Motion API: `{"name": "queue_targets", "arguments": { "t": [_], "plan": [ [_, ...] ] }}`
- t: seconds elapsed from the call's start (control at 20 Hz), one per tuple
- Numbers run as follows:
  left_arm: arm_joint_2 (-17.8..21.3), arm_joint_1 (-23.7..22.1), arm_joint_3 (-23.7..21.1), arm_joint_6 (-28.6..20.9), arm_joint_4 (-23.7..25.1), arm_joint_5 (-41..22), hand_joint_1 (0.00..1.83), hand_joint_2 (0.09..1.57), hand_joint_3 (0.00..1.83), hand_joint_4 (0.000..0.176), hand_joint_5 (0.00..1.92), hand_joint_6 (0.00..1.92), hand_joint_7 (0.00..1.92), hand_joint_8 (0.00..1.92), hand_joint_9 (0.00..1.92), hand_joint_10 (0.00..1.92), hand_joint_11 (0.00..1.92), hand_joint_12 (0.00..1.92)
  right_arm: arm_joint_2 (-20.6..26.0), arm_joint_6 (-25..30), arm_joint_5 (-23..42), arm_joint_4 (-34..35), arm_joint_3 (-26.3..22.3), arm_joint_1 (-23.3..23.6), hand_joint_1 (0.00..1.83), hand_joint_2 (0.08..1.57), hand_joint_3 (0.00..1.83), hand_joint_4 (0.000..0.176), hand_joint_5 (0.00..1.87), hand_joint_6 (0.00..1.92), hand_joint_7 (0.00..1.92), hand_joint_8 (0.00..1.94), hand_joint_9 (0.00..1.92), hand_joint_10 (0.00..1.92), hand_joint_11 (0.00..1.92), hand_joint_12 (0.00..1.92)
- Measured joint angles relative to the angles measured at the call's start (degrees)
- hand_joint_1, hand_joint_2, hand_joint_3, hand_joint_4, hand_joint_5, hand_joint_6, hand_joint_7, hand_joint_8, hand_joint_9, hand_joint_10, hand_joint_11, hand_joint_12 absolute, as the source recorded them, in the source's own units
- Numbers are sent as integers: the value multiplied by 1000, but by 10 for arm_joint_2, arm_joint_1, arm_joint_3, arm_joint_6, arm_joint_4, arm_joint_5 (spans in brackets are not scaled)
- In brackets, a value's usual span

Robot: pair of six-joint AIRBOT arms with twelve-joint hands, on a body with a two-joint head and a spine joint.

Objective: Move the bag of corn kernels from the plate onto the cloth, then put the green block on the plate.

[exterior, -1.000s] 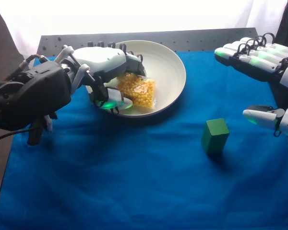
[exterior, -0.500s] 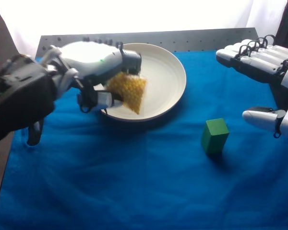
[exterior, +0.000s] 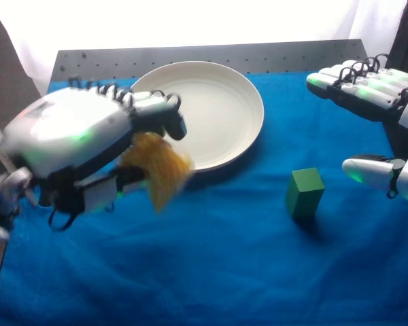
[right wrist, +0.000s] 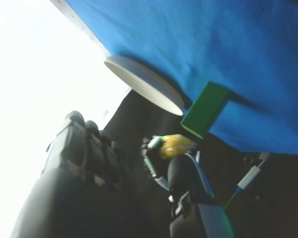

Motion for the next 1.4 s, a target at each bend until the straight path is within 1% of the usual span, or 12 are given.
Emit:
{"name": "queue_targets", "arguments": {
  "t": [0.05,0.2,0.25,0.3,0.35,0.4,0.45,0.5,0.7,0.75,1.05,1.4],
  "plan": [
    [-1,11,0,-17,-2,-8,1145,1341,4,0,384,525,338,699,278,1212,205,1649,0,0,-1,3,0,0,404,1431,1,0,0,0,0,0,0,0,0,20],
    [-2,34,-1,-46,-5,-30,1005,1370,3,0,307,458,300,555,208,1051,70,1596,0,0,-1,3,0,0,346,1427,0,0,0,0,0,0,0,0,10,8],
    [-2,39,-5,-47,-6,-31,776,1347,0,0,199,206,216,184,66,635,2,1286,0,0,-1,3,0,0,406,1425,0,0,0,0,0,0,0,0,0,0],
    [-3,42,-6,-49,-3,-31,776,1347,0,0,199,206,216,184,66,635,2,1286,0,0,-1,3,0,0,406,1425,0,0,0,0,0,0,0,0,0,0],
    [-7,47,-6,-52,-1,-32,609,1268,0,62,61,81,73,51,12,250,0,676,0,0,-1,3,0,0,473,1419,0,0,0,0,0,0,0,0,0,0],
    [-10,52,-6,-59,-3,-31,514,1200,0,93,14,22,14,9,2,49,0,134,0,0,-1,3,0,0,521,1414,0,0,0,0,0,0,0,0,0,0],
    [-10,57,-6,-66,-5,-29,444,1126,0,84,2,4,2,1,0,9,0,26,0,2,-1,3,0,0,495,1408,0,0,0,0,0,0,0,0,21,14],
    [-10,64,-6,-70,-9,-30,343,1109,0,124,0,0,0,0,0,0,0,0,0,2,-1,3,0,0,562,1354,5,0,7,3,0,0,28,37,0,608],
    [-9,81,-6,-70,-32,-46,289,1111,0,112,0,0,0,0,0,0,0,0,0,12,-2,-9,0,0,579,1304,0,0,0,0,0,0,16,55,0,744],
    [-8,85,-6,-71,-35,-56,283,1147,0,118,0,0,0,0,0,0,0,0,0,24,-1,-19,0,0,598,1245,0,0,12,5,74,8,26,233,0,1034],
    [8,110,-7,-71,-89,-119,363,1120,0,167,0,0,0,0,0,0,0,0,-37,87,-3,-70,23,0,728,1165,0,0,94,25,166,7,0,624,0,1262],
    [12,124,-12,-71,-109,-142,430,1121,0,172,0,0,0,0,0,0,0,0,-75,108,-27,-88,40,0,778,1236,8,0,248,74,321,30,17,694,0,1389]
  ]
}}
